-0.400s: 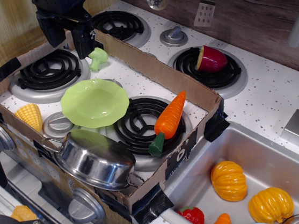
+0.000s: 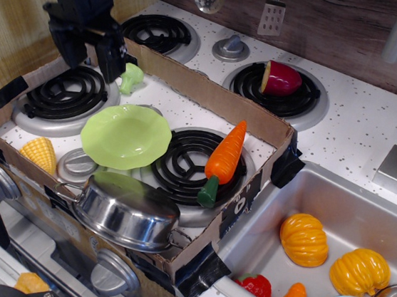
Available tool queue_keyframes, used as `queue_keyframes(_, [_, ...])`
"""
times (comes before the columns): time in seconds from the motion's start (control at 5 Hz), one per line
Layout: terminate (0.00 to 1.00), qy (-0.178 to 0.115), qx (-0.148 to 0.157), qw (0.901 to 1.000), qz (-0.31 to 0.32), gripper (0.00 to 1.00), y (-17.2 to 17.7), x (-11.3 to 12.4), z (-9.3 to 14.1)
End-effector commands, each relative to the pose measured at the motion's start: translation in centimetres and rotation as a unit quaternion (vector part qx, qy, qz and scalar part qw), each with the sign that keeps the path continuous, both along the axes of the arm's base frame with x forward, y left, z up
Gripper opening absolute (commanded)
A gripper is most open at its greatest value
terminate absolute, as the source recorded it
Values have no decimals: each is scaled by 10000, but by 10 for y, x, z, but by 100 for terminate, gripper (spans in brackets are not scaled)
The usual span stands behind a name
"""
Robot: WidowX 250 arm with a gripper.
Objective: Put carrot on plate
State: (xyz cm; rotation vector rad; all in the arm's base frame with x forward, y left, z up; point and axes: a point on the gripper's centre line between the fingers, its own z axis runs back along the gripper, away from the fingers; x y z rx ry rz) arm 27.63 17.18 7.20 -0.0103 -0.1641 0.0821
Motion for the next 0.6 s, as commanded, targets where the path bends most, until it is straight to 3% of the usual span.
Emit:
queue_keyframes(0.0, [0,-272,339,9985,345,100,-45,7,8])
queue_keyframes(0.2, [0,-136,417,9969,660,100,-76,9,13])
queue_keyframes(0.4, [0,-272,597,9924,1041,100,-108,8,10])
